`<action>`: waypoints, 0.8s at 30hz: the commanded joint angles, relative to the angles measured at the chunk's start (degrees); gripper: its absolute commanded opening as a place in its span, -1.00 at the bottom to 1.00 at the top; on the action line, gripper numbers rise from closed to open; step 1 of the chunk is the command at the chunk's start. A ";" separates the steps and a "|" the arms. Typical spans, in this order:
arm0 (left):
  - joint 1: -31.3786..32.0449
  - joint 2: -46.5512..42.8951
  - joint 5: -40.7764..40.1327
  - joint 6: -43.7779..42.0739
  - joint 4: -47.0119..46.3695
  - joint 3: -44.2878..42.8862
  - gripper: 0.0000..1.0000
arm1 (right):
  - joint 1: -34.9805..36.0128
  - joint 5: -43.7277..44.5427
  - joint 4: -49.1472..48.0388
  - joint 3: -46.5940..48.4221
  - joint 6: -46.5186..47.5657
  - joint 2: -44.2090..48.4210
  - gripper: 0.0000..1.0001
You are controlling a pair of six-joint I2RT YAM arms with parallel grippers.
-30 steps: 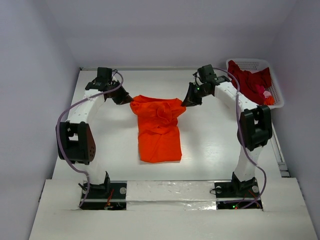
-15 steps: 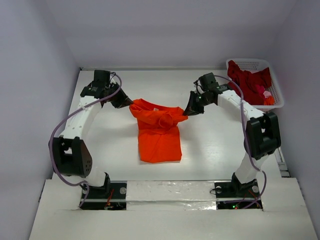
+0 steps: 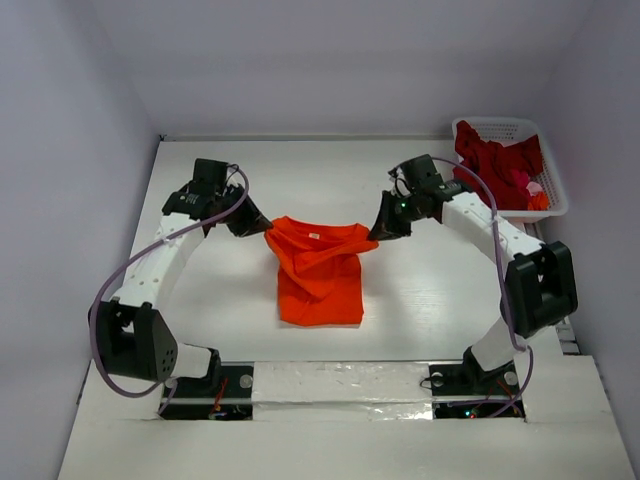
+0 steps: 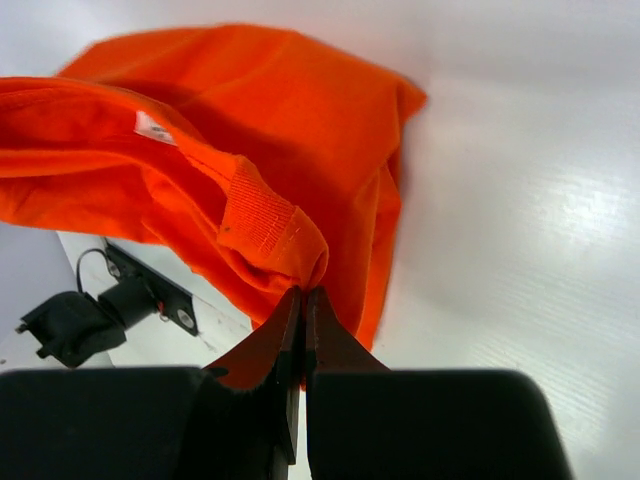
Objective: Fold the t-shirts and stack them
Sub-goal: Fold the long partially folded tshirt into a neat square
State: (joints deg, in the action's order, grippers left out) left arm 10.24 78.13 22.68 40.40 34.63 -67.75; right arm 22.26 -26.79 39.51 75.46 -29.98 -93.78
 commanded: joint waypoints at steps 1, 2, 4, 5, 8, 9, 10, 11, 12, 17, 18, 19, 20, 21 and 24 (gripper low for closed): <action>0.57 -4.03 -0.35 1.08 1.23 2.00 -1.00 | 0.59 0.24 -1.62 -3.91 0.97 3.16 -1.00; 1.18 -4.73 -0.53 1.08 1.84 2.44 -1.00 | 0.59 0.33 -2.15 -5.92 0.97 3.51 -1.00; 1.71 -5.44 -0.96 0.47 3.15 3.66 -1.00 | 1.12 0.50 -2.68 -7.95 1.06 4.65 -1.00; 1.71 -6.23 -1.14 0.29 3.60 4.28 -1.00 | 1.12 0.94 -3.03 -8.83 1.15 5.09 -1.00; 1.71 -8.33 -1.67 -0.24 4.74 6.48 -1.00 | 1.12 1.73 -3.29 -11.91 1.76 6.41 -1.00; 1.71 -8.95 -1.84 -0.24 5.09 7.09 -1.00 | 1.64 1.91 -3.30 -12.44 2.11 6.67 -1.00; 1.71 -9.48 -1.93 -0.24 5.27 8.15 -1.00 | 1.64 2.00 -3.21 -13.40 2.20 6.94 -1.00; 1.71 -9.92 -1.93 -0.06 5.71 8.76 -1.00 | 1.64 2.44 -3.29 -13.85 2.38 7.38 -1.00; 1.71 -10.97 -1.93 0.11 5.80 9.21 -1.00 | 1.64 2.61 -3.21 -14.11 2.55 7.64 -1.00; 1.71 -13.00 -2.02 1.08 6.67 12.46 -1.00 | 2.88 3.32 -3.03 -15.08 2.91 8.35 -1.00; 1.71 -13.17 -1.94 1.17 6.76 12.72 -1.00 | 3.48 3.58 -2.94 -15.08 2.91 8.52 -1.00; 1.71 -13.26 -1.93 1.08 6.94 13.25 -1.00 | 4.19 3.58 -2.86 -15.08 2.91 8.61 -1.00; 1.71 -13.26 -2.20 0.99 7.29 13.51 -1.00 | 4.19 3.93 -2.86 -15.17 2.91 8.79 -1.00; 1.71 -13.26 -2.29 0.82 7.55 14.04 -1.00 | 5.06 4.28 -2.77 -15.17 2.91 9.13 -1.00; 1.71 -13.62 -2.90 0.29 8.52 14.84 -1.00 | 7.45 5.69 -2.42 -15.26 3.17 9.49 -1.00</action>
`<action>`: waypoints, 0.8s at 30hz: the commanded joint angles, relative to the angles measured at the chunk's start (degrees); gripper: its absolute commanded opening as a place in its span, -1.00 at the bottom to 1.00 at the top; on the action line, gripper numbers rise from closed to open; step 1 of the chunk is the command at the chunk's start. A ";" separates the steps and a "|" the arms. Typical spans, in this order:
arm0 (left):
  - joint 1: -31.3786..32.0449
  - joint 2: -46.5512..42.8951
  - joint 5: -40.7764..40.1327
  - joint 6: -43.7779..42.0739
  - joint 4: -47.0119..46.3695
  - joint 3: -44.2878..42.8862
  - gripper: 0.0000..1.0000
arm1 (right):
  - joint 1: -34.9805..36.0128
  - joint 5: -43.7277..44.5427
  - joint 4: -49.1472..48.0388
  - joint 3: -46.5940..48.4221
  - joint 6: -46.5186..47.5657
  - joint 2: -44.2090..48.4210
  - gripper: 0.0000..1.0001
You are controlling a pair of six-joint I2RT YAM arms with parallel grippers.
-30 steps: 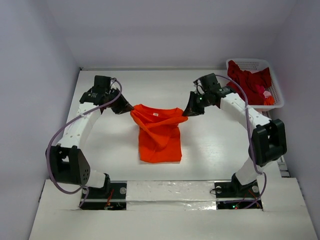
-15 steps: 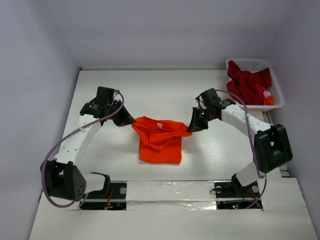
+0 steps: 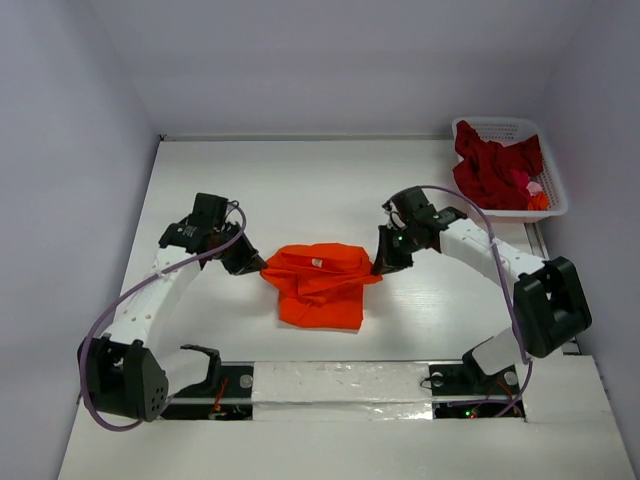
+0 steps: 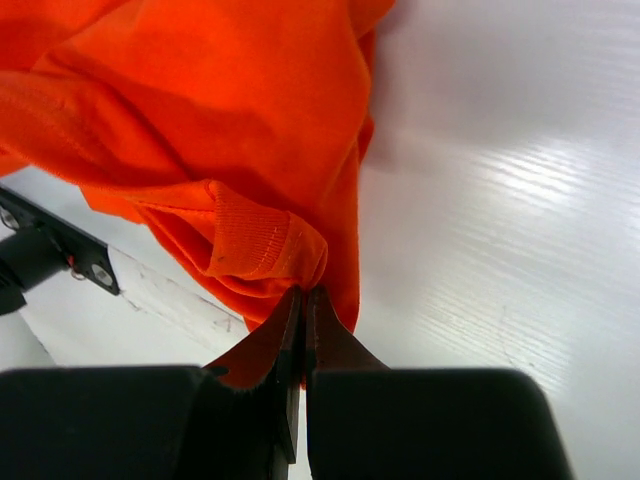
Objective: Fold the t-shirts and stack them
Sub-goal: Fold the long partially folded tshirt into a neat square
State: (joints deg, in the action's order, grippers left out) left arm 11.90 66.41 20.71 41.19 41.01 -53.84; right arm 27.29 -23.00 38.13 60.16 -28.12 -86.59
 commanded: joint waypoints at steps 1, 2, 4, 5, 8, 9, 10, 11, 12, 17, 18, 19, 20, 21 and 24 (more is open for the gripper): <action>0.05 -2.07 -1.46 -0.67 2.31 1.54 -1.00 | 3.81 2.43 -0.87 -0.04 1.40 2.39 -1.00; 0.05 -2.42 -1.55 -0.76 2.49 1.98 -1.00 | 4.61 3.48 -0.69 -0.13 1.49 2.47 -1.00; 0.05 -2.69 -1.64 -0.93 2.58 3.21 -1.00 | 6.71 4.28 -0.34 -0.66 1.75 2.48 -1.00; 0.05 -2.87 -1.55 -1.02 2.58 3.65 -1.00 | 7.25 4.98 -0.34 -0.83 1.75 2.39 -1.00; 0.05 -3.22 -1.72 -1.11 3.02 4.89 -1.00 | 7.96 5.08 -0.77 -2.85 1.40 2.74 -1.00; 0.05 -3.39 -1.73 -1.29 3.19 5.06 -1.00 | 7.96 5.07 -0.95 -3.47 1.14 3.00 -1.00; 0.05 -3.48 -1.90 -1.29 3.37 5.41 -1.00 | 8.48 5.07 -1.04 -4.60 0.96 3.18 -1.00; 0.05 -3.66 -1.90 -1.72 3.89 5.59 -1.00 | 8.48 5.07 -1.21 -5.14 0.87 3.61 -1.00; 0.05 -3.83 -1.99 -1.99 4.25 5.77 -1.00 | 8.48 4.90 -1.30 -5.66 0.79 3.88 -1.00; 0.05 -4.27 -2.51 -3.04 5.30 7.79 -1.00 | 8.48 5.07 -1.57 -8.04 0.70 4.41 -1.00; 0.05 -4.36 -2.69 -3.04 5.39 8.05 -1.00 | 9.01 5.25 -1.57 -8.39 0.78 4.50 -1.00; 0.05 -4.54 -2.78 -3.13 5.48 8.75 -1.00 | 9.01 5.42 -1.57 -8.57 0.87 4.50 -1.00; 0.05 -4.71 -2.78 -3.13 5.39 9.02 -1.00 | 9.53 5.69 -1.39 -8.83 0.96 4.58 -1.00; 0.05 -4.97 -2.87 -3.13 5.48 9.28 -1.00 | 9.54 6.56 -1.30 -9.18 1.22 4.67 -1.00; 0.05 -5.50 -3.39 -3.13 5.74 10.51 -1.00 | 11.99 7.62 -1.21 -9.36 0.96 4.85 -0.82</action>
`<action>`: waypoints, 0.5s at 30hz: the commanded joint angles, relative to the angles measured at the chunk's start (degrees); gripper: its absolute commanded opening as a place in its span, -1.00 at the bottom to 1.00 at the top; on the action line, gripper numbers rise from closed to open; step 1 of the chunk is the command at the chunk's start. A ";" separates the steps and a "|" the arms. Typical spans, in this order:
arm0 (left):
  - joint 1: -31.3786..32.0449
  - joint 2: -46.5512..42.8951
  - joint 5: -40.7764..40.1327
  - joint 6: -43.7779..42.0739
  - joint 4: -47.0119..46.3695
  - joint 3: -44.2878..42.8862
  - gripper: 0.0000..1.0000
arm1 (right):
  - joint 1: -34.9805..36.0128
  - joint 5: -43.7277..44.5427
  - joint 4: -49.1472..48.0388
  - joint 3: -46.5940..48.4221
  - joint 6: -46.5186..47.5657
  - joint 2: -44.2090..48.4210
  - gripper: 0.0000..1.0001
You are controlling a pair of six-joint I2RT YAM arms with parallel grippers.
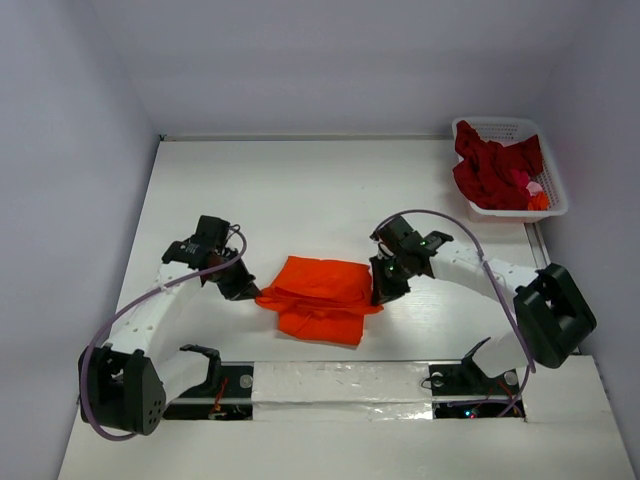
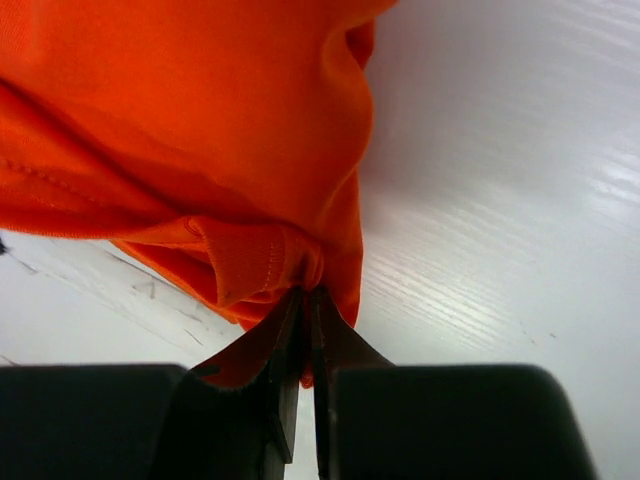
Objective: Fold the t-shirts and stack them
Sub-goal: Fold the long partially folded tshirt into a neat square
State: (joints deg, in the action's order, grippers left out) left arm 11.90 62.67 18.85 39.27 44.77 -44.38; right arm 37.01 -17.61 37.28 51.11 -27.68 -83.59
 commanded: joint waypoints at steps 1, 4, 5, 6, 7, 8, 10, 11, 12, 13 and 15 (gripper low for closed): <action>0.05 -1.85 -1.71 -1.30 2.24 1.66 -0.99 | 2.79 2.57 -0.19 -0.14 0.35 1.68 -0.74; 1.36 -2.03 -2.06 -1.21 2.86 1.14 -0.71 | 4.03 2.93 1.04 -0.31 -0.61 1.85 -0.24; 2.07 -2.03 -2.33 -1.04 3.91 0.79 -0.67 | 4.73 2.93 1.91 -0.57 -1.05 2.64 -0.02; 2.07 -2.12 -2.42 -0.95 4.44 0.61 -0.62 | 5.52 2.67 2.44 -0.75 -1.67 3.34 0.62; 2.60 -2.21 -1.98 -0.95 5.14 -0.17 -0.52 | 5.52 2.66 3.06 -0.84 -2.02 4.13 0.73; 2.60 -2.73 -1.72 -0.95 6.37 -0.79 -0.44 | 6.05 3.27 4.89 -0.32 -2.29 6.23 0.74; 3.22 -3.52 -1.28 -0.68 7.78 -3.50 -0.12 | 6.05 6.52 7.18 1.09 -2.99 8.78 0.94; 3.22 -3.96 -1.01 -0.51 9.44 -4.65 -0.03 | 6.05 7.66 9.28 3.18 -3.17 10.19 0.99; 3.22 -4.49 -1.27 -0.33 10.32 -6.05 0.07 | 6.05 9.76 10.00 4.16 -3.25 12.38 1.00; 3.22 -4.67 -2.14 -0.16 11.38 -8.77 0.08 | 6.05 10.74 10.62 5.21 -3.08 13.01 1.00; 3.22 -5.36 -2.76 0.54 10.52 -10.89 0.05 | 6.05 11.62 10.71 7.23 -2.73 13.19 0.98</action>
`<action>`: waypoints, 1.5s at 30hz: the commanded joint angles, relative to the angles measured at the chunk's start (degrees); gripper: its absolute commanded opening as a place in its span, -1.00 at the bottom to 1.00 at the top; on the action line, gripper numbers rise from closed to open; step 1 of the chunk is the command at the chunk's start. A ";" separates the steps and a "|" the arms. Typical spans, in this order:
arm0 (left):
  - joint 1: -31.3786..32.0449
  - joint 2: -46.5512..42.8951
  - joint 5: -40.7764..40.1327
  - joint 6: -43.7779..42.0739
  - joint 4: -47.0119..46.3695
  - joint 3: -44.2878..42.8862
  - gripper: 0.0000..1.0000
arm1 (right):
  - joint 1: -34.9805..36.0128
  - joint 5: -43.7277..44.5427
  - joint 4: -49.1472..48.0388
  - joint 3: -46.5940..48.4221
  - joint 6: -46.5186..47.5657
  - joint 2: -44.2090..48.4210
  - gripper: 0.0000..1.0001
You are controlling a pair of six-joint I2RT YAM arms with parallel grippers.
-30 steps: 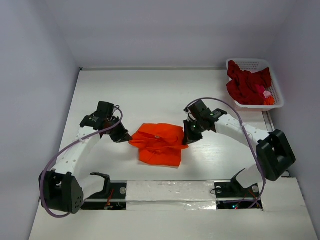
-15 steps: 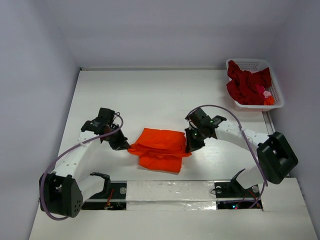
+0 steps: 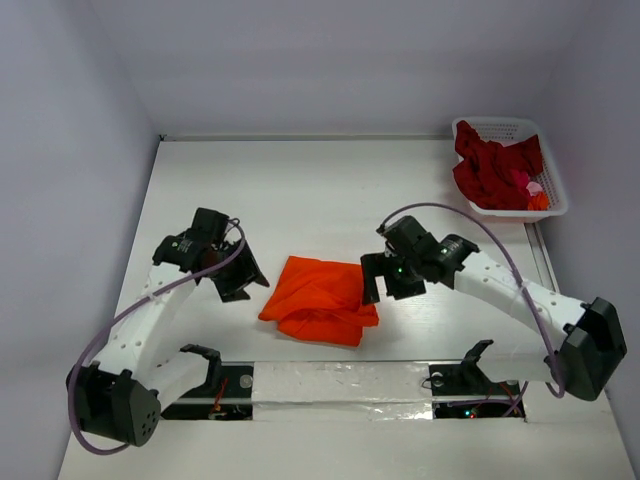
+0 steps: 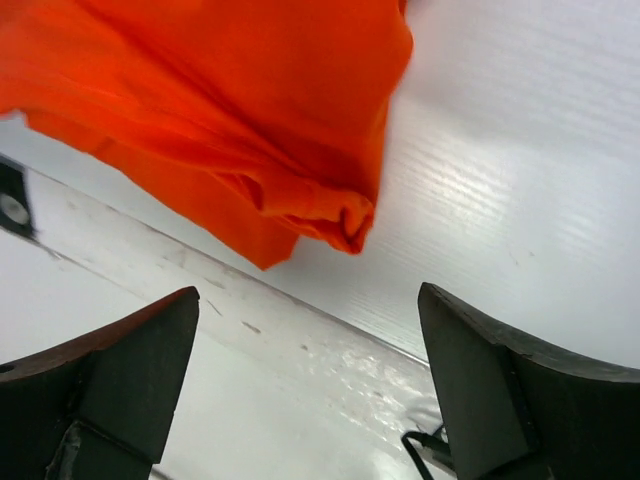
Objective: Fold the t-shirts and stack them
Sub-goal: Fold the long partially folded tshirt into a neat square
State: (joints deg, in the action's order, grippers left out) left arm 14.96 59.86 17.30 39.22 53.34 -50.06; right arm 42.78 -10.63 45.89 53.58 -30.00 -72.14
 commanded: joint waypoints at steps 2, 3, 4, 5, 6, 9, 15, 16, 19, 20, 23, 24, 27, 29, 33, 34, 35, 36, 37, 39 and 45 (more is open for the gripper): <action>0.16 -2.55 -0.96 2.26 -2.42 -4.87 -0.09 | 0.28 4.22 0.70 5.74 0.03 -0.62 0.84; 0.16 -2.03 -0.17 2.78 -4.28 -4.17 -0.16 | 0.28 3.43 0.08 6.61 0.38 -1.94 0.72; 0.16 -1.50 0.97 3.22 -6.30 -2.16 -0.35 | 0.28 3.25 -0.53 6.97 0.47 -4.56 0.70; 0.77 -0.80 2.46 4.01 -9.97 -1.19 -0.40 | 0.80 2.90 -2.45 7.15 0.73 -5.81 0.70; 0.77 0.77 2.56 4.19 -11.23 -0.65 -0.43 | 0.81 1.94 -3.17 7.32 0.99 -7.30 0.70; 2.09 3.60 0.90 3.67 -13.61 0.14 -0.45 | 0.81 1.84 -4.66 8.47 2.31 -12.49 0.67; 2.62 5.09 0.89 2.53 -14.93 2.07 -0.41 | 1.34 1.41 -6.60 7.06 2.84 -16.36 0.47; 2.62 5.18 1.33 2.44 -15.11 2.34 -0.41 | 1.34 1.49 -6.60 7.06 2.84 -16.37 0.44; 3.23 4.75 1.86 2.44 -14.41 2.78 -0.42 | 1.86 1.93 -5.99 7.32 2.84 -15.67 0.42; 3.23 4.57 1.77 2.35 -13.80 2.78 -0.42 | 1.86 1.93 -5.29 7.50 2.84 -15.40 0.42; 3.23 3.78 1.60 1.82 -11.96 2.43 -0.42 | 2.39 2.37 -3.62 8.55 2.75 -14.26 0.42; 3.23 3.69 1.60 1.65 -11.60 2.34 -0.41 | 3.00 2.55 -3.09 8.82 2.75 -13.91 0.42; 3.23 3.34 1.16 1.38 -10.63 2.25 -0.42 | 4.32 2.99 -1.60 9.79 2.49 -12.41 0.42; 3.23 3.25 1.16 1.47 -10.45 2.25 -0.42 | 5.02 3.07 -0.46 10.31 2.23 -11.45 0.42; 3.23 3.34 1.33 1.56 -10.71 2.42 -0.41 | 6.16 3.95 0.69 10.84 1.96 -9.95 0.38; 3.23 3.43 1.42 1.56 -10.80 2.51 -0.41 | 6.17 4.04 0.69 10.84 1.87 -9.86 0.35; 3.23 3.51 1.42 1.56 -11.15 2.60 -0.41 | 6.17 3.95 0.43 10.23 1.79 -9.86 0.34; 3.23 3.69 1.51 1.65 -11.15 2.60 -0.42 | 6.17 3.69 0.08 9.79 1.87 -10.30 0.32; 3.23 3.78 1.51 1.65 -11.33 2.60 -0.41 | 6.17 3.34 -0.18 9.35 1.79 -10.74 0.29; 3.23 4.04 1.68 1.73 -11.51 2.43 -0.41 | 6.17 2.99 -1.32 8.38 1.70 -11.70 0.25; 3.76 4.39 1.95 1.82 -11.77 2.25 -0.41 | 6.17 3.07 -2.91 9.08 2.14 -14.17 0.24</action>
State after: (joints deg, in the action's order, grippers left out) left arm 18.33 64.58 18.65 41.56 41.47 -47.59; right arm 48.47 -8.12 44.77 61.95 -28.23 -85.27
